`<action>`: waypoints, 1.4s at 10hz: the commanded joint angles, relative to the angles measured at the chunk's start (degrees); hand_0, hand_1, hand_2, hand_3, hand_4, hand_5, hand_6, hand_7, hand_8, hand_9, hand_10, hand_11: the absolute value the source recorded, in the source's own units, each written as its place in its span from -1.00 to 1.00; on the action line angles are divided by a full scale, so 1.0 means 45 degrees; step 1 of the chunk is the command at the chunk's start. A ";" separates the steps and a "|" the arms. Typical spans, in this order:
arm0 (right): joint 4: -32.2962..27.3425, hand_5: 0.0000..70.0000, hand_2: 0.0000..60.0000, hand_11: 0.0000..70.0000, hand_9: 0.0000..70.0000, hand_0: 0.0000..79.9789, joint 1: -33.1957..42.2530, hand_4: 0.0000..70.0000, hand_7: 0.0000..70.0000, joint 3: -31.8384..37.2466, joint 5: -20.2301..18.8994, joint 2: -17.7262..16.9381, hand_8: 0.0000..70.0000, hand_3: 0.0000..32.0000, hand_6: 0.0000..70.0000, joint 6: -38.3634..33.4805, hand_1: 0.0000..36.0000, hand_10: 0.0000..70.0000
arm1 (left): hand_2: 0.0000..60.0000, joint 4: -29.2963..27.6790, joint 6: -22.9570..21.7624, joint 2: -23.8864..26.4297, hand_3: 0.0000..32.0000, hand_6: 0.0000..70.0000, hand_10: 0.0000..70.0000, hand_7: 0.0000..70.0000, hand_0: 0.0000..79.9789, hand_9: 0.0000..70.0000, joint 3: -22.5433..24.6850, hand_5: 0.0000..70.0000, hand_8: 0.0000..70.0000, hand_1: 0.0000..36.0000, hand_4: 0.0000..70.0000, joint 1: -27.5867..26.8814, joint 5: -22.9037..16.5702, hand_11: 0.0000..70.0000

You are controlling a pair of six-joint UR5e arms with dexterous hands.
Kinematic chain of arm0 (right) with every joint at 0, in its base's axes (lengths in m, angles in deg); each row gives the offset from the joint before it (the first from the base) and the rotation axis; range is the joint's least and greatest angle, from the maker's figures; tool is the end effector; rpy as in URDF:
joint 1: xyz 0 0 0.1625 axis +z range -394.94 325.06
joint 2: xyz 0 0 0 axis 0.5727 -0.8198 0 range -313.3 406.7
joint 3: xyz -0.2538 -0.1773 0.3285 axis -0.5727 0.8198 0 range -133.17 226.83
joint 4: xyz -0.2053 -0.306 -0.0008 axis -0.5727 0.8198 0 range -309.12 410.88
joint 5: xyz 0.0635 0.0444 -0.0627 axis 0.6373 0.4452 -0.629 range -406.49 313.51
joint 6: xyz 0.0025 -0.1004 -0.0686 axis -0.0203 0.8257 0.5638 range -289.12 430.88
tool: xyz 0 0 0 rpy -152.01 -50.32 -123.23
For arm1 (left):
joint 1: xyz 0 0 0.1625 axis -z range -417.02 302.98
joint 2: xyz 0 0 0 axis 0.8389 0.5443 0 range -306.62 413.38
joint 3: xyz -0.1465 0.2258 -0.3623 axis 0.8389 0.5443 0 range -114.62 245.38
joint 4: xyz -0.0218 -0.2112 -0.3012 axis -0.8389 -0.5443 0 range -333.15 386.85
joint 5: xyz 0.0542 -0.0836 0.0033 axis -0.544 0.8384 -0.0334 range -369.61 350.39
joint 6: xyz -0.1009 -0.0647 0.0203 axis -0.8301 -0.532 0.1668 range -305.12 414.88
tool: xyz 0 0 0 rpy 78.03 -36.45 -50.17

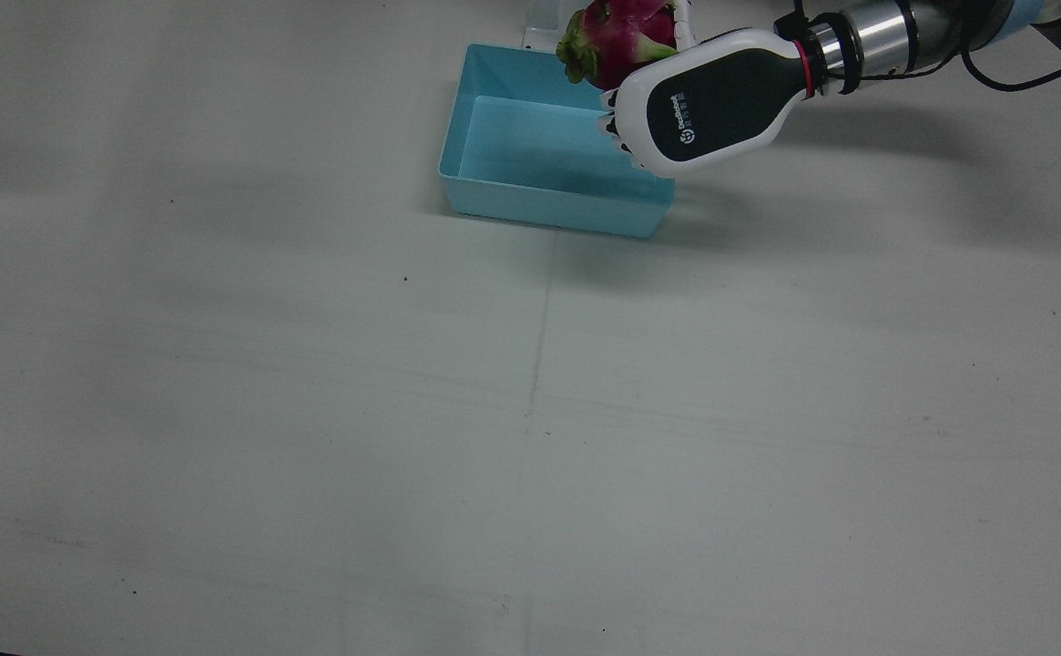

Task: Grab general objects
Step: 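Lift the dragon fruit and carry it toward the light-blue tray, then open the left hand to release the dragon fruit into the tray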

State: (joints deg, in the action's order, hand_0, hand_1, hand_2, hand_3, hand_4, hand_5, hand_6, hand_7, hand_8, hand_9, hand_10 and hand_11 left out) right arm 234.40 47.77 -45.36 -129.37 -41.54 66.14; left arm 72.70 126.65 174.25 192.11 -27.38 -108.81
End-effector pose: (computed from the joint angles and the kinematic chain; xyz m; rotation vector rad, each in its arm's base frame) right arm 0.0864 -0.4930 0.6888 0.0950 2.1886 -2.1717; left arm 0.3877 -0.3516 0.2804 0.0885 1.9639 -0.3954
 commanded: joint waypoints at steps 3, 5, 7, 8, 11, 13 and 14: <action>0.0000 -1.00 -1.00 -1.00 -1.00 -1.00 0.0000 -1.00 -1.00 0.0000 0.0000 0.0000 -1.00 -1.00 -1.00 0.0000 -1.00 -1.00 | -1.00 0.0103 0.1063 0.0132 -1.00 -0.52 -0.96 0.81 -0.17 -0.68 0.0118 -1.00 -0.93 -1.00 0.57 -0.0941 -0.0746 -0.95; 0.0000 -1.00 -1.00 -1.00 -1.00 -1.00 0.0000 -1.00 -1.00 0.0000 0.0000 0.0000 -1.00 -1.00 -1.00 0.0000 -1.00 -1.00 | -1.00 0.0026 0.0947 0.0133 -0.59 -1.00 -1.00 -1.00 -0.06 -1.00 0.0312 -1.00 -1.00 -1.00 -0.91 -0.0922 -0.0982 -1.00; 0.0000 -1.00 -1.00 -1.00 -1.00 -1.00 0.0000 -1.00 -1.00 0.0000 0.0000 0.0000 -1.00 -1.00 -1.00 0.0000 -1.00 -1.00 | -1.00 -0.0130 0.0908 0.0113 -0.16 -1.00 -1.00 -1.00 -0.03 -1.00 0.0352 -1.00 -1.00 -1.00 -1.00 -0.0902 -0.0963 -1.00; 0.0000 -1.00 -1.00 -1.00 -1.00 -1.00 0.0000 -1.00 -1.00 0.0000 0.0000 0.0000 -1.00 -1.00 -1.00 0.0000 -1.00 -1.00 | -1.00 -0.0266 0.0869 0.0113 -0.10 -1.00 -1.00 -1.00 -0.02 -1.00 0.0352 -1.00 -1.00 -1.00 -1.00 -0.0902 -0.0944 -1.00; 0.0000 -1.00 -1.00 -1.00 -1.00 -1.00 0.0000 -1.00 -1.00 0.0000 0.0000 0.0000 -1.00 -1.00 -1.00 0.0000 -1.00 -1.00 | -1.00 -0.0463 0.0868 0.0113 -0.01 -1.00 -1.00 -0.89 0.00 -1.00 0.0314 -1.00 -1.00 -1.00 -1.00 -0.0844 -0.0807 -1.00; 0.0000 -1.00 -1.00 -1.00 -1.00 -1.00 0.0000 -1.00 -1.00 0.0000 0.0000 0.0000 -1.00 -1.00 -1.00 0.0000 -1.00 -1.00 | -1.00 -0.0405 0.0772 0.0113 -0.10 -1.00 -1.00 -0.12 0.00 -0.87 0.0333 -1.00 -1.00 -1.00 -1.00 -0.0534 -0.0865 -1.00; 0.0000 -1.00 -1.00 -1.00 -1.00 -1.00 0.0000 -1.00 -1.00 0.0000 0.0000 0.0000 -1.00 -1.00 -1.00 0.0000 -1.00 -1.00 | -1.00 -0.0211 0.0442 -0.0003 -0.18 -1.00 -1.00 0.26 0.01 -0.79 0.0314 -1.00 -1.00 -1.00 -1.00 0.0629 -0.1001 -1.00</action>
State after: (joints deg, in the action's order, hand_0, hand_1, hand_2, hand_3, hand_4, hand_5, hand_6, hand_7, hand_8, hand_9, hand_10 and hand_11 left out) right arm 234.40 47.77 -45.36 -129.37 -41.54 66.14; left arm 70.78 130.44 174.76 193.58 -30.73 -112.55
